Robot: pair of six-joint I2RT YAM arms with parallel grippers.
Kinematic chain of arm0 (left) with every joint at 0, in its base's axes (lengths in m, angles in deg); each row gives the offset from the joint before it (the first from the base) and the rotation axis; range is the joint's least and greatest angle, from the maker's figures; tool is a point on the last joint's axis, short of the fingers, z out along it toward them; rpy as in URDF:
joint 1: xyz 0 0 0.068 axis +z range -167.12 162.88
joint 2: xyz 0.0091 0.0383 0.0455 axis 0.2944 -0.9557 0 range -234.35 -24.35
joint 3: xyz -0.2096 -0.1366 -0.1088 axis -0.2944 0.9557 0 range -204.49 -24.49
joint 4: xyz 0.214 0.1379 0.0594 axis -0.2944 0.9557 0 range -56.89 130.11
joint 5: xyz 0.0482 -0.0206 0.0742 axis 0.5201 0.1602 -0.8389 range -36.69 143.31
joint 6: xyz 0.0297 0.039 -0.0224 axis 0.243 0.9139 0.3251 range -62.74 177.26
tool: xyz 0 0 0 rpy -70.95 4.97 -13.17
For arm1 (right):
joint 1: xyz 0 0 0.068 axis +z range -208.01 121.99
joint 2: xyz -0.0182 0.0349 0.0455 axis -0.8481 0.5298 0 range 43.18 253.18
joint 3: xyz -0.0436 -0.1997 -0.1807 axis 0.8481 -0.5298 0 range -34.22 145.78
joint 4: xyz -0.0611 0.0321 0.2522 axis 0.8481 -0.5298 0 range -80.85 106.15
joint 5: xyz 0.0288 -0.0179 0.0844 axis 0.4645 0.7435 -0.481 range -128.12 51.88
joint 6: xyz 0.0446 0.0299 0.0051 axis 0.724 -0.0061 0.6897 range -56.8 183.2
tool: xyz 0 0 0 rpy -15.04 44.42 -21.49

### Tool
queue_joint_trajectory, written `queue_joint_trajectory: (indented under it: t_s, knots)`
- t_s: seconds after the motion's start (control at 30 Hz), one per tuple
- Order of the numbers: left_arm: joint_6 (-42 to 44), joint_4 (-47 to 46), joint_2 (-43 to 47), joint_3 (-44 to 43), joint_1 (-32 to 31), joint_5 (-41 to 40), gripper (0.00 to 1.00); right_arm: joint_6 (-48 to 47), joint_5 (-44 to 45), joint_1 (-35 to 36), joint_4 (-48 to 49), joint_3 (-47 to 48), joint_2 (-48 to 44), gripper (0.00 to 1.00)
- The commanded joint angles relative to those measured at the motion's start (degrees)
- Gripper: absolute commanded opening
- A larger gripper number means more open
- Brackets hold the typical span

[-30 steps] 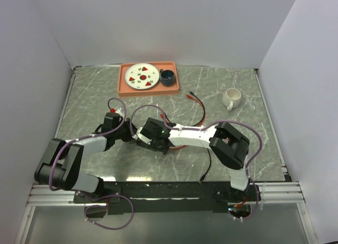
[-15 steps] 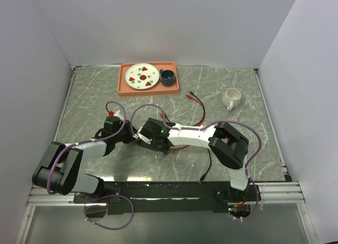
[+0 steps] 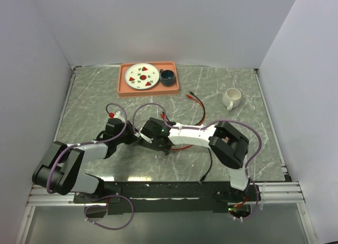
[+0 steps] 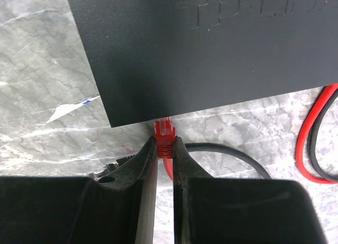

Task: Insert the plug into the switch port

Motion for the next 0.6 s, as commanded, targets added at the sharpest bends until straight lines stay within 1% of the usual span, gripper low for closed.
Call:
queue_joint_trajectory:
  t_s: [0.0, 0.33, 0.57]
  knots:
    - [-3.6, 2.7, -0.6, 3.0, -4.0, 8.8, 0.01, 1.9, 0.2, -1.2, 13.1, 5.0, -0.2, 0.00]
    - [-3.4, 3.0, -1.7, 1.2, -4.7, 8.9, 0.01, 0.9, -0.7, -1.3, 16.0, 6.3, 0.1, 0.00]
    - [-4.7, 1.3, -2.4, 1.3, -5.6, 9.0, 0.01, 0.9, -1.4, -1.3, 14.8, 9.3, 1.5, 0.00]
